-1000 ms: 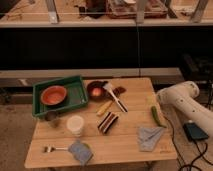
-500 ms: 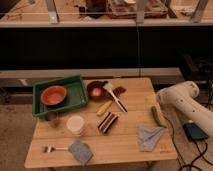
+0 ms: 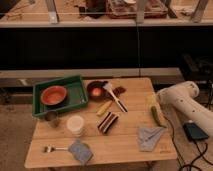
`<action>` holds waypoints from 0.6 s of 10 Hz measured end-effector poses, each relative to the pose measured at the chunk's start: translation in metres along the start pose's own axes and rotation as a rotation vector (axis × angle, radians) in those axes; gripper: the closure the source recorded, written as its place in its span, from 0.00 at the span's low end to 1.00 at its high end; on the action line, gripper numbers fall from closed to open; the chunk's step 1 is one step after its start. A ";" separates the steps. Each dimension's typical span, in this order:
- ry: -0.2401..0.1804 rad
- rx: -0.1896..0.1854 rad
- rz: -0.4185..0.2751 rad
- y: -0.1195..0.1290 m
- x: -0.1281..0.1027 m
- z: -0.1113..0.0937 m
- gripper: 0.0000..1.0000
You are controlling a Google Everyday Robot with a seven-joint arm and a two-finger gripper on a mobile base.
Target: Place brush in table surface
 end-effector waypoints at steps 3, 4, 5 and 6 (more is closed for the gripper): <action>0.002 0.071 -0.102 -0.038 -0.005 0.003 0.20; 0.000 0.105 -0.144 -0.066 -0.006 0.005 0.20; -0.002 0.128 -0.175 -0.088 -0.007 0.006 0.20; -0.003 0.149 -0.209 -0.109 -0.008 0.007 0.20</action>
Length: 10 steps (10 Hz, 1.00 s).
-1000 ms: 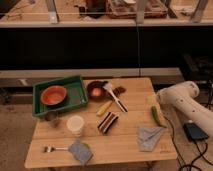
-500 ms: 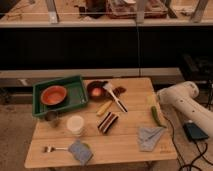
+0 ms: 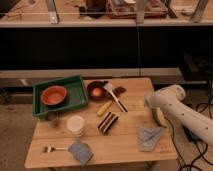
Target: Place brush in table surface
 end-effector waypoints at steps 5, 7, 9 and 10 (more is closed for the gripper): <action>0.005 0.113 -0.198 -0.128 0.029 0.019 0.20; 0.006 0.152 -0.260 -0.173 0.047 0.027 0.20; 0.011 0.191 -0.313 -0.205 0.062 0.040 0.20; 0.015 0.200 -0.323 -0.212 0.067 0.044 0.20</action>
